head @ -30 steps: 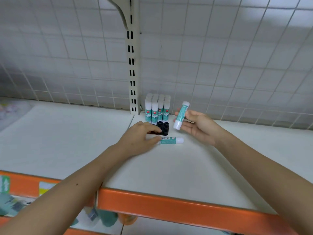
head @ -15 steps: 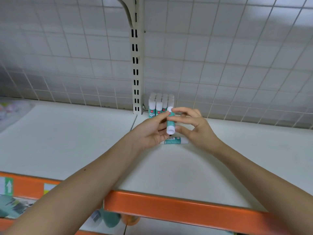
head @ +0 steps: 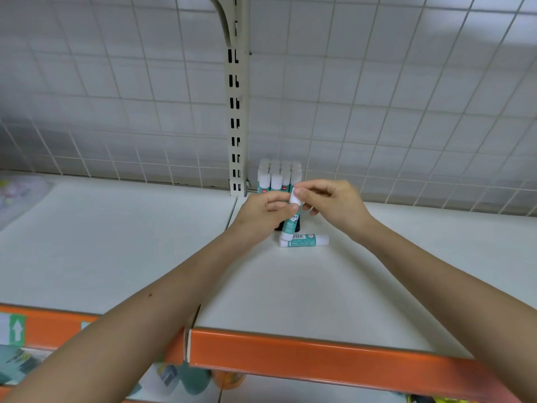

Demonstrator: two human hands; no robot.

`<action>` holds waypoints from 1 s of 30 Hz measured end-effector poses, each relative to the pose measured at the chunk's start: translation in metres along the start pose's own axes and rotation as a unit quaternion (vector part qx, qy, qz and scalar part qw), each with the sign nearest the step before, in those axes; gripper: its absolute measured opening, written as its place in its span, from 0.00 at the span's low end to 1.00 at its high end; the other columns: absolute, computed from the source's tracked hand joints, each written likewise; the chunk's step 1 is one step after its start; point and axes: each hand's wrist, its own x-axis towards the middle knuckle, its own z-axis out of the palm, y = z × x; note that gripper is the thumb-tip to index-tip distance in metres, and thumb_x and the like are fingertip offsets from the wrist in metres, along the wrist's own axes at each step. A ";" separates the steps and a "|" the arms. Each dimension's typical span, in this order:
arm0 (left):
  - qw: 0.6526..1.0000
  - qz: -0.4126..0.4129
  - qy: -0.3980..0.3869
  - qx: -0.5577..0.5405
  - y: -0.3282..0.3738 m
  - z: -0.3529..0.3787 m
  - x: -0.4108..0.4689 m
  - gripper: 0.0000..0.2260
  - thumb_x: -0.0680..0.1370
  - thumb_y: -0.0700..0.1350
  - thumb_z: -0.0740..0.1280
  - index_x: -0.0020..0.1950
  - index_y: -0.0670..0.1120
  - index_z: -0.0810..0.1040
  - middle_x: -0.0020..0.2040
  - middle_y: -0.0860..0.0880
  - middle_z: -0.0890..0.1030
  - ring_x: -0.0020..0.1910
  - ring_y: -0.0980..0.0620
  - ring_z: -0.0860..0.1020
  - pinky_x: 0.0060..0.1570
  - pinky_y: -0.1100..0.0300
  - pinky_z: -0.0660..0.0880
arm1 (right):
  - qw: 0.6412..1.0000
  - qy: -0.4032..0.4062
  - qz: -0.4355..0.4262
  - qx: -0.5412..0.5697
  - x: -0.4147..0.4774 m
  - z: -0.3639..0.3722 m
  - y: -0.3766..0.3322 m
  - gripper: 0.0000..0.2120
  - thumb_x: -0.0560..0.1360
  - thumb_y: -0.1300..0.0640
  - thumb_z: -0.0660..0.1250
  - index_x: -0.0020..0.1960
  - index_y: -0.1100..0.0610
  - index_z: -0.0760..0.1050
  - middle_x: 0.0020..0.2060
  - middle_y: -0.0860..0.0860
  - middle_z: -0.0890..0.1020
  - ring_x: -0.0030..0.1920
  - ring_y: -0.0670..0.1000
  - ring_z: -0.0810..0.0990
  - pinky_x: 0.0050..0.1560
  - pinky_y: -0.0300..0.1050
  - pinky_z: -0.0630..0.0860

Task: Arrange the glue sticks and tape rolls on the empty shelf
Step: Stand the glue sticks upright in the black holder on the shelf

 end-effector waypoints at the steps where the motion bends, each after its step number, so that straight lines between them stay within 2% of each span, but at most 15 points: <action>1: 1.000 0.007 0.006 0.009 -0.001 -0.002 0.001 0.06 0.76 0.41 0.67 0.51 0.48 0.79 0.44 0.51 0.83 0.39 0.65 0.79 0.40 0.77 0.72 | 1.000 0.006 0.000 -0.003 0.003 0.001 -0.001 0.07 0.72 0.58 0.69 0.49 0.58 0.80 0.34 0.47 0.80 0.27 0.36 0.76 0.33 0.26 0.72; 3: 0.995 0.029 0.038 0.086 -0.004 -0.007 0.003 0.10 0.76 0.43 0.67 0.56 0.46 0.79 0.48 0.50 0.82 0.44 0.62 0.78 0.43 0.80 0.69 | 0.999 0.018 -0.010 -0.028 0.010 0.001 -0.002 0.09 0.72 0.58 0.69 0.51 0.59 0.81 0.35 0.47 0.81 0.28 0.34 0.77 0.37 0.24 0.72; 5: 0.974 0.056 0.052 0.213 -0.010 -0.013 0.002 0.10 0.76 0.44 0.65 0.57 0.46 0.79 0.51 0.52 0.82 0.47 0.60 0.77 0.44 0.81 0.66 | 0.996 0.032 -0.023 -0.080 0.017 0.002 -0.002 0.10 0.72 0.56 0.69 0.52 0.57 0.81 0.40 0.48 0.83 0.31 0.33 0.77 0.41 0.23 0.72; 7: 0.947 0.069 0.020 0.312 -0.018 -0.020 0.000 0.11 0.77 0.44 0.63 0.58 0.46 0.79 0.54 0.51 0.81 0.52 0.55 0.77 0.47 0.74 0.67 | 0.991 0.042 -0.023 -0.124 0.024 0.004 -0.001 0.11 0.72 0.55 0.69 0.53 0.58 0.80 0.46 0.52 0.84 0.37 0.38 0.80 0.45 0.28 0.73; 9: 0.924 0.061 -0.022 0.377 -0.025 -0.024 0.002 0.12 0.78 0.45 0.62 0.60 0.46 0.78 0.57 0.48 0.80 0.56 0.50 0.76 0.55 0.64 0.69 | 0.985 0.048 -0.025 -0.161 0.030 0.007 -0.001 0.12 0.73 0.56 0.68 0.53 0.61 0.80 0.49 0.57 0.83 0.46 0.50 0.82 0.51 0.36 0.74; 10: 0.916 0.055 -0.039 0.396 -0.028 -0.025 0.003 0.13 0.78 0.47 0.62 0.60 0.45 0.78 0.57 0.47 0.80 0.56 0.49 0.76 0.57 0.59 0.70 | 0.982 0.052 -0.030 -0.179 0.033 0.009 -0.001 0.13 0.73 0.56 0.68 0.54 0.62 0.79 0.50 0.58 0.83 0.49 0.53 0.81 0.50 0.35 0.73; 12: 0.903 0.058 -0.060 0.421 -0.032 -0.029 0.005 0.15 0.77 0.49 0.61 0.58 0.44 0.78 0.55 0.45 0.81 0.55 0.47 0.77 0.56 0.54 0.72 | 0.978 0.061 -0.041 -0.197 0.039 0.012 -0.001 0.13 0.73 0.56 0.68 0.55 0.61 0.79 0.51 0.57 0.83 0.48 0.50 0.80 0.46 0.29 0.71; 13: 0.898 0.062 -0.067 0.431 -0.034 -0.030 0.007 0.14 0.77 0.49 0.61 0.58 0.44 0.78 0.55 0.45 0.81 0.56 0.46 0.77 0.56 0.53 0.73 | 0.976 0.061 -0.047 -0.201 0.041 0.013 -0.001 0.13 0.73 0.56 0.68 0.55 0.60 0.79 0.50 0.57 0.83 0.46 0.49 0.79 0.46 0.30 0.71; 15: 0.887 0.068 -0.076 0.451 -0.035 -0.031 0.007 0.14 0.77 0.49 0.60 0.59 0.45 0.77 0.57 0.45 0.80 0.57 0.45 0.76 0.56 0.52 0.73 | 0.972 0.052 -0.064 -0.221 0.042 0.015 0.001 0.12 0.72 0.57 0.68 0.55 0.60 0.79 0.48 0.57 0.82 0.45 0.50 0.79 0.51 0.36 0.72; 18: 0.870 0.072 -0.076 0.481 -0.035 -0.031 0.007 0.24 0.71 0.54 0.53 0.58 0.44 0.77 0.57 0.45 0.80 0.56 0.46 0.76 0.56 0.53 0.73 | 0.960 0.045 -0.097 -0.259 0.042 0.017 0.004 0.10 0.73 0.58 0.68 0.52 0.60 0.80 0.48 0.58 0.81 0.47 0.55 0.80 0.54 0.46 0.74; 21: 0.857 0.083 -0.073 0.504 -0.037 -0.028 0.008 0.26 0.69 0.55 0.51 0.56 0.43 0.77 0.56 0.44 0.80 0.55 0.45 0.76 0.55 0.52 0.73 | 0.955 0.050 -0.111 -0.270 0.045 0.017 0.005 0.10 0.73 0.59 0.68 0.51 0.62 0.81 0.48 0.59 0.80 0.47 0.56 0.79 0.54 0.50 0.74; 24: 0.850 0.098 -0.066 0.513 -0.038 -0.026 0.008 0.25 0.70 0.55 0.50 0.54 0.43 0.77 0.54 0.46 0.80 0.53 0.46 0.76 0.52 0.53 0.73 | 0.947 0.049 -0.123 -0.292 0.046 0.020 0.009 0.09 0.73 0.61 0.67 0.49 0.64 0.81 0.47 0.61 0.78 0.45 0.55 0.77 0.49 0.43 0.72; 27: 0.846 0.091 -0.072 0.521 -0.036 -0.024 0.006 0.22 0.73 0.54 0.50 0.49 0.41 0.76 0.49 0.45 0.80 0.48 0.45 0.75 0.46 0.54 0.73 | 0.948 0.058 -0.126 -0.288 0.043 0.025 0.013 0.09 0.73 0.61 0.67 0.48 0.66 0.81 0.46 0.61 0.76 0.41 0.52 0.75 0.43 0.32 0.64; 30: 0.860 0.061 -0.075 0.501 -0.035 -0.023 0.006 0.15 0.78 0.50 0.55 0.47 0.40 0.75 0.47 0.43 0.79 0.46 0.43 0.75 0.45 0.53 0.73 | 0.945 0.036 -0.116 -0.305 0.042 0.023 0.012 0.11 0.74 0.60 0.65 0.54 0.64 0.79 0.51 0.60 0.76 0.46 0.56 0.77 0.46 0.32 0.64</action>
